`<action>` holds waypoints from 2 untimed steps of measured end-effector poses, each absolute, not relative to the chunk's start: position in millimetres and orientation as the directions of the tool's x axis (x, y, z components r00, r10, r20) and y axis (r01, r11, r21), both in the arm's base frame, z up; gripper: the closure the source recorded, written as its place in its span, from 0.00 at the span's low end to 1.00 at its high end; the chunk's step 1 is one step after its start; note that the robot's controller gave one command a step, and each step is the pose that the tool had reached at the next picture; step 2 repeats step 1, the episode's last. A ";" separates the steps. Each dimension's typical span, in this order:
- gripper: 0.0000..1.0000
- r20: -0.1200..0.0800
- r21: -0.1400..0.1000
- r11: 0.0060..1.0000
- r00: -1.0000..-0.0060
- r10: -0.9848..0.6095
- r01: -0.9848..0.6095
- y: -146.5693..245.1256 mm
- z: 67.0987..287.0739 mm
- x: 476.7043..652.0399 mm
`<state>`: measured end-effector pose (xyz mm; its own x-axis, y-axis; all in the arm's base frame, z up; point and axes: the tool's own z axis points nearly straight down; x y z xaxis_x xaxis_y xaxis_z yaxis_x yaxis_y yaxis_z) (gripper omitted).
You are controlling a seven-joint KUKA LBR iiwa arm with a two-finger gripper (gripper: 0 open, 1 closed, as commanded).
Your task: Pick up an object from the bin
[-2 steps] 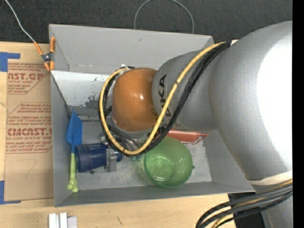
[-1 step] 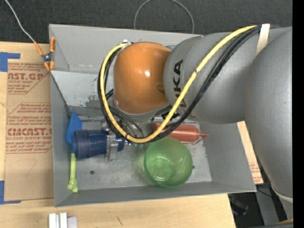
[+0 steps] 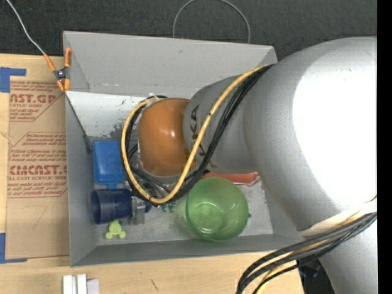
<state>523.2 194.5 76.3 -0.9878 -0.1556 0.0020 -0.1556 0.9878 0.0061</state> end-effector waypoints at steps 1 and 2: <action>1.00 0.002 0.006 0.988 -0.988 -0.156 -0.156 194.5 76.3 523.2; 1.00 0.002 0.006 0.988 -0.988 -0.156 -0.156 194.5 76.3 523.2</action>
Offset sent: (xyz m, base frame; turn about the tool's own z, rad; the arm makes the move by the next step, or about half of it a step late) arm 0.0005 0.0068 0.1200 0.0140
